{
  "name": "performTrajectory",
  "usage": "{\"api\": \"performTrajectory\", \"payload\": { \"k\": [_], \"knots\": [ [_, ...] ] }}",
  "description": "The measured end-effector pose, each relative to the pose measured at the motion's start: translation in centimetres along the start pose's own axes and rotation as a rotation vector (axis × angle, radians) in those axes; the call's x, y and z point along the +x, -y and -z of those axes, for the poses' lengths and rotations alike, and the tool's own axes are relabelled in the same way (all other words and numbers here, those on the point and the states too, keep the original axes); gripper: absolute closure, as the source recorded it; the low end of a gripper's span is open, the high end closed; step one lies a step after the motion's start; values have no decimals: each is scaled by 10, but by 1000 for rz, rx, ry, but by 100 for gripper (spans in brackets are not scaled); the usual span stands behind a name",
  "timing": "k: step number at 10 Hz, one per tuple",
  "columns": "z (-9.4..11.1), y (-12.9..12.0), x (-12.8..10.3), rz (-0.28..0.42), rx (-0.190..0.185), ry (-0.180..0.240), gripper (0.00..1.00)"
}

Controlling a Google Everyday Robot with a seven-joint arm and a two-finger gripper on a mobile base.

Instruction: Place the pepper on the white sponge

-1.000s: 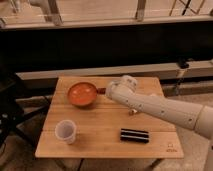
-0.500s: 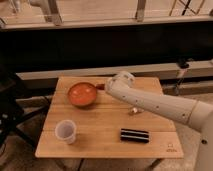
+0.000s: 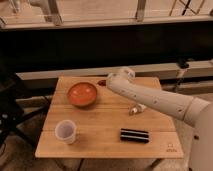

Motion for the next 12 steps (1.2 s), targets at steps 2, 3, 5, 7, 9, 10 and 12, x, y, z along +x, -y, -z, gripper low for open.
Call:
{"api": "performTrajectory", "payload": {
  "k": [2,3,5,7,9,10,12],
  "knots": [
    [-7,5,7,5,4,-14,100],
    [-9,9,13,7,8,-24,100],
    [-10,14,21,10,14,-37,100],
    [-13,17,31,15,17,-51,100],
    [-17,18,44,15,17,-70,100],
    [-18,18,46,17,16,-76,100],
    [-24,18,52,23,11,-94,100]
  ]
}}
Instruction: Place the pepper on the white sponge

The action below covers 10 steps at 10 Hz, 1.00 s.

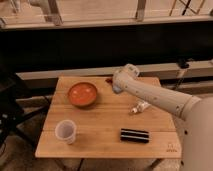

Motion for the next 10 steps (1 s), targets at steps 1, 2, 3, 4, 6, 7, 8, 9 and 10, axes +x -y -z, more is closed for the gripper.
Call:
{"api": "performTrajectory", "payload": {
  "k": [1,2,3,4,6,7,8,9,10],
  "knots": [
    [-3,-1,2,4,-3,-7,100],
    [-7,-1,3,10,-6,-16,100],
    [-13,-1,1,14,-10,-22,100],
    [-17,0,-2,19,-12,-24,100],
    [-27,1,1,21,-18,-37,100],
    [-30,2,2,19,-22,-39,100],
    [-35,3,3,15,-29,-38,100],
    [-40,5,4,8,-36,-36,100],
    [-45,6,8,-4,-44,-37,100]
  ]
}}
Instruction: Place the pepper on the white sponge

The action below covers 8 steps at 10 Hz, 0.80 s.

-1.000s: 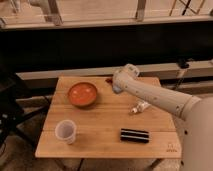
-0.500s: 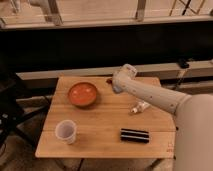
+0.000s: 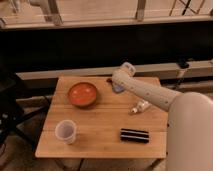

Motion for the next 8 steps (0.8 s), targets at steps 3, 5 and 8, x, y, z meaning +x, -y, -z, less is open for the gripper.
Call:
{"api": "performTrajectory", "payload": {
  "k": [3,5,8],
  "knots": [
    [-17,-2,8,-19,-23,-10,100],
    [-25,-3,12,-26,-35,-22,100],
    [-35,-5,18,-31,-52,-46,100]
  ]
}}
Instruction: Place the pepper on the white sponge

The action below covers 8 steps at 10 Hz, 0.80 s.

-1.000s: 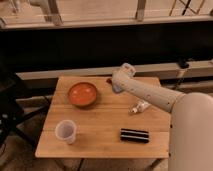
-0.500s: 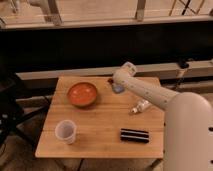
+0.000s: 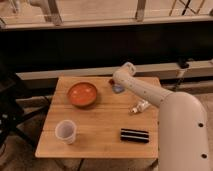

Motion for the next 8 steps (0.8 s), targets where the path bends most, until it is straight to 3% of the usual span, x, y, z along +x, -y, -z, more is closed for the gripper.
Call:
{"api": "performTrajectory", "payload": {
  "k": [2,5,8],
  "knots": [
    [-4,-1,1,-5,-15,-15,94],
    [-6,-3,7,-10,-48,-29,64],
    [-5,-6,5,-6,-56,-29,34]
  ]
}}
